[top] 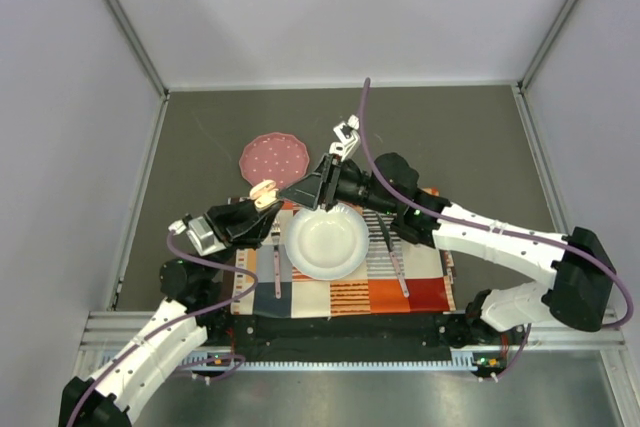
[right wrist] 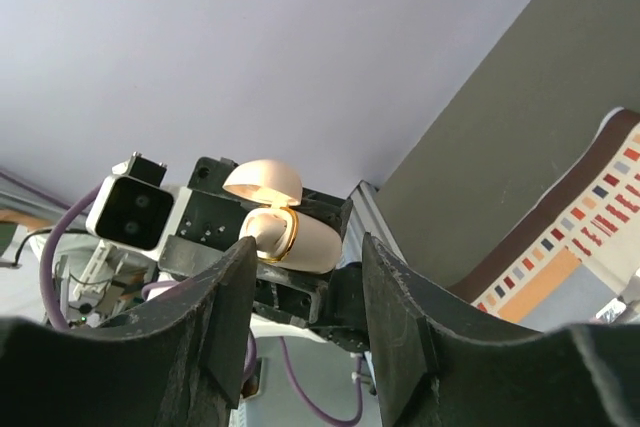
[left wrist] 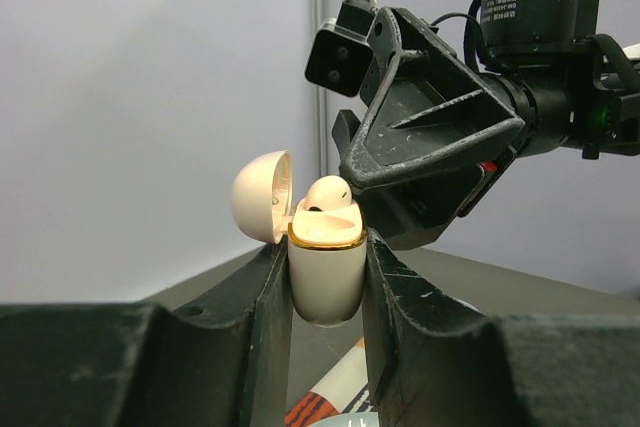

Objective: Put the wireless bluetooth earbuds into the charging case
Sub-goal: Adjust the right earbud in the right side groove of the charging case, then pick up the left earbud from the center of the board.

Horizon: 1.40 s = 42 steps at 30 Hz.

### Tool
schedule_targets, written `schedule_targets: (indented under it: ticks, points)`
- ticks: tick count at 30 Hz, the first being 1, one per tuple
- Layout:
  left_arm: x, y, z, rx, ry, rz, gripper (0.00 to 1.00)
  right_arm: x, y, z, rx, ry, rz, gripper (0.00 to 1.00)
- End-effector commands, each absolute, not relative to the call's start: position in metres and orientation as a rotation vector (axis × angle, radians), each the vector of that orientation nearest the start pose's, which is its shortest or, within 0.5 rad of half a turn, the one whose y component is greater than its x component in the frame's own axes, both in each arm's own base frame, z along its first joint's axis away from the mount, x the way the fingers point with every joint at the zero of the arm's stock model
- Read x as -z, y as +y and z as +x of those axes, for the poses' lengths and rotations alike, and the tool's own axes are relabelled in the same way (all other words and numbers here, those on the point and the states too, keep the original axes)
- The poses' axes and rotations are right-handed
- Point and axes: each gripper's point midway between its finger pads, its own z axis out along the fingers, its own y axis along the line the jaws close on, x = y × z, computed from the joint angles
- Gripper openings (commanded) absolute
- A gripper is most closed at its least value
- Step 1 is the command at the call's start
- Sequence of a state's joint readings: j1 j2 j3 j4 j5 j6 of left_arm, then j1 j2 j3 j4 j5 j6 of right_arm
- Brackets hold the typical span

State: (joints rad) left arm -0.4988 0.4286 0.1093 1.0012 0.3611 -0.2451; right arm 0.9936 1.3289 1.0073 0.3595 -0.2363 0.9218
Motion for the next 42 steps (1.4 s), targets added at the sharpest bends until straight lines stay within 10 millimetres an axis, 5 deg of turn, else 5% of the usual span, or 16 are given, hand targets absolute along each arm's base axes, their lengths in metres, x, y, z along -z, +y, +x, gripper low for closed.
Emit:
schedule_targets:
  ticks: [1,21,28,33,42]
  points:
    - [-0.338,-0.173,0.167,0.852,0.777,0.447,0.00,-0.349,0.415,0.177,-1.750,1.704,-0.290,0.45]
    - [-0.335,-0.174,0.167,0.860,0.781,0.452,0.00,-0.355,0.419,0.165,-1.887,1.667,-0.292,0.40]
    - [-0.328,-0.168,0.176,0.815,0.820,0.416,0.00,-0.357,0.390,0.176,-1.692,1.631,-0.249,0.73]
    - [-0.325,-0.162,0.181,0.787,0.834,0.377,0.00,-0.365,0.362,0.189,-1.500,1.596,-0.216,0.77]
    - [-0.325,-0.160,0.183,0.777,0.838,0.366,0.00,-0.347,0.324,0.220,-1.138,1.649,-0.175,0.98]
